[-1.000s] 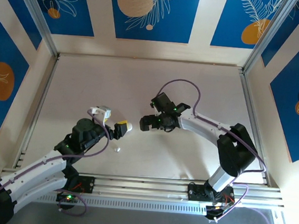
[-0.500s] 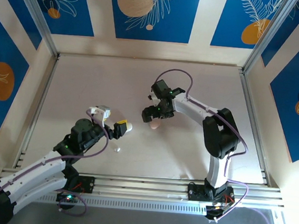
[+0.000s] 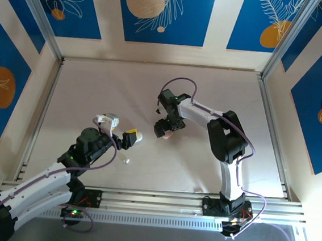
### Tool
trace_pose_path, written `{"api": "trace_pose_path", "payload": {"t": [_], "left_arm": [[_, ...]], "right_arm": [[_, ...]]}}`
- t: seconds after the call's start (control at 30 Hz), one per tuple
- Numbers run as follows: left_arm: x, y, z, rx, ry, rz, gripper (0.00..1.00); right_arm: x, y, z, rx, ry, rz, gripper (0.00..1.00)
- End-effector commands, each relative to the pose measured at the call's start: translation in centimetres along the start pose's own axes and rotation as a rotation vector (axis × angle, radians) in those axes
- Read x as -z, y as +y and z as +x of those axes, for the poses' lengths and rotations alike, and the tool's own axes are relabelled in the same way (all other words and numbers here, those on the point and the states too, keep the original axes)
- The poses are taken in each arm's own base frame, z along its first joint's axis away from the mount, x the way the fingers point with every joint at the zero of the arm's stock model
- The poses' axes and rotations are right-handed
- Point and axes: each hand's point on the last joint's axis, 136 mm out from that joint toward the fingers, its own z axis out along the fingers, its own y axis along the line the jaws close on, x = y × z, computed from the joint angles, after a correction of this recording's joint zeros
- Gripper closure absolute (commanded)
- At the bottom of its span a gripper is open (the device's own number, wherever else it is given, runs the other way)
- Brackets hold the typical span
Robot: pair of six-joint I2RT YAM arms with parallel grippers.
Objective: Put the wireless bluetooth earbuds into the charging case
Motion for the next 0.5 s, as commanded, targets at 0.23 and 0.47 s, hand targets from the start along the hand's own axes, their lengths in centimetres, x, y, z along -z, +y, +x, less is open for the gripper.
{"api": "trace_pose_path", "payload": {"t": [0.23,0.47], "left_arm": [[0.1,-0.4,-0.8,-0.023,-0.029,0.014,0.00],[0.2,-0.4,-0.8,-0.024,-0.030,0.017,0.00]], "right_arm": [[-0.9,0.0,-0.3,-0.013,0.033,0.025,0.24],[-1.3,0.3,0.1,-0.011,0.053,0.036,0.26]]}}
